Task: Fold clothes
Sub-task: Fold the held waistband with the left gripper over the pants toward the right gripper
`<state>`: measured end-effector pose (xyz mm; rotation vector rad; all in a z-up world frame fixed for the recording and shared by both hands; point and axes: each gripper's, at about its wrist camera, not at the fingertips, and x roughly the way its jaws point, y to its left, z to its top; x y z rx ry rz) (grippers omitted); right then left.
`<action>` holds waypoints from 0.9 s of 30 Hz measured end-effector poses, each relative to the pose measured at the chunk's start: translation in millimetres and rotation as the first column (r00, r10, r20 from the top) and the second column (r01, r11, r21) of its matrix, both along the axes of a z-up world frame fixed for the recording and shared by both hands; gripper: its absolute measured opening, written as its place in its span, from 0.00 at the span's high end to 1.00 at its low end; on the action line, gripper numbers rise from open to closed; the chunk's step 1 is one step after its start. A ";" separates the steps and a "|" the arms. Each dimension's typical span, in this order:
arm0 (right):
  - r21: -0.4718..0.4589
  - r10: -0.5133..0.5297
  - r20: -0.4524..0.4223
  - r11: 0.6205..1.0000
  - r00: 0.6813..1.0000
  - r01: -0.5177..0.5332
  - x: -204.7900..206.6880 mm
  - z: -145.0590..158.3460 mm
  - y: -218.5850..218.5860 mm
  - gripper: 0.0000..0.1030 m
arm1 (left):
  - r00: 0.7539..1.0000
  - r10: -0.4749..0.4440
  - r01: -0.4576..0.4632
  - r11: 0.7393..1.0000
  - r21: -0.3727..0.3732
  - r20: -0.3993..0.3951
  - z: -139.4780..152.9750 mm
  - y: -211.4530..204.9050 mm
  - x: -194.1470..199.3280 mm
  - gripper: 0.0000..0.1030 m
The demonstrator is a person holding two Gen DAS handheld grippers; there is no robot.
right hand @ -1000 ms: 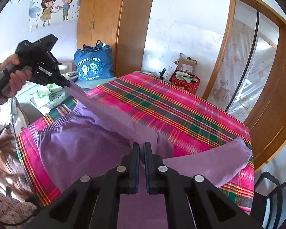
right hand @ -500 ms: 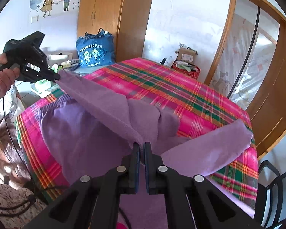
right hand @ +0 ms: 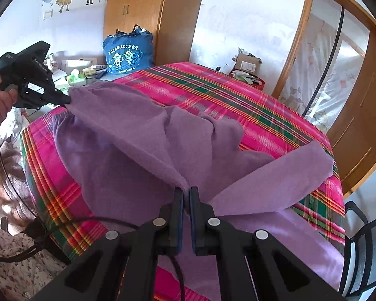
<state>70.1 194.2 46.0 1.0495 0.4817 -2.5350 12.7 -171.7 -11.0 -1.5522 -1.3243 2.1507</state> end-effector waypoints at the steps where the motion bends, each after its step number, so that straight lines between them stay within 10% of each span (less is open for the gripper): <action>1: -0.002 -0.001 0.002 1.000 1.000 0.001 1.1 -1.0 0.4 0.95 | 1.000 0.001 -0.001 1.000 -0.001 0.004 -2.3 0.5 1.2 0.97; 27: 0.044 -0.014 0.048 0.999 0.999 0.012 11.0 -27.4 -5.6 0.95 | 0.994 0.112 -0.112 0.994 0.002 0.008 -24.0 -22.0 5.5 0.86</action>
